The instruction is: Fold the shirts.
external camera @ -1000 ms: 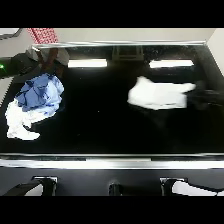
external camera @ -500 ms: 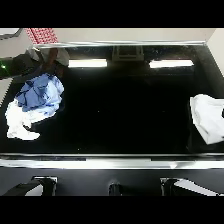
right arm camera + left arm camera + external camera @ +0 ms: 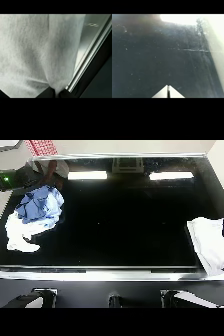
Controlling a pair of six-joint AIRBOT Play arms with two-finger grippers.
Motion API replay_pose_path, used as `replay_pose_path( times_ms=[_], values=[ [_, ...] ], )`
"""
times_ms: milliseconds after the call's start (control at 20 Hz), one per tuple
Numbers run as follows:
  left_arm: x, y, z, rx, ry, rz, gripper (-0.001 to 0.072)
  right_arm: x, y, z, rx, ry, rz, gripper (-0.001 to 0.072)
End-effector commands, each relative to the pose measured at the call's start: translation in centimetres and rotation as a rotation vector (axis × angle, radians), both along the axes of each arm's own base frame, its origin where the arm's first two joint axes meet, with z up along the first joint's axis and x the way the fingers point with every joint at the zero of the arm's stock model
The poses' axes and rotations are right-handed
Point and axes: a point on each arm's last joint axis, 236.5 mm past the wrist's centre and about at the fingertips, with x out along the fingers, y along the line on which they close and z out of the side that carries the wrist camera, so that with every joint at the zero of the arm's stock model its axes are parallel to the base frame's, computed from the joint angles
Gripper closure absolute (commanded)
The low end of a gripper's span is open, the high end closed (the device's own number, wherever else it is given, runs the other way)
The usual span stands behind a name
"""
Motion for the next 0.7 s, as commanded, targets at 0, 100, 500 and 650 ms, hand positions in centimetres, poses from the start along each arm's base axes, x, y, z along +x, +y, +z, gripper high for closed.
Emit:
replay_pose_path(
  times_ms=[0,100,500,650],
  values=[
    [0.0,0.1,0.0,0.003,-0.002,0.001,0.0683,-0.9,0.0,-1.0,0.016,0.041,0.009,0.066],
    [0.0,0.1,0.0,0.003,-0.003,0.001,0.0683,-0.9,0.2,-1.0,0.026,0.044,-0.014,0.0622],
    [1.2,0.6,1.9,0.025,-0.098,0.018,0.0685,4.0,-6.2,13.2,-0.265,-0.146,0.035,0.0166],
    [2.8,3.9,1.5,0.333,-0.107,0.096,0.0687,15.4,-6.3,28.1,-0.671,-0.535,0.257,0.0167]
  ],
)
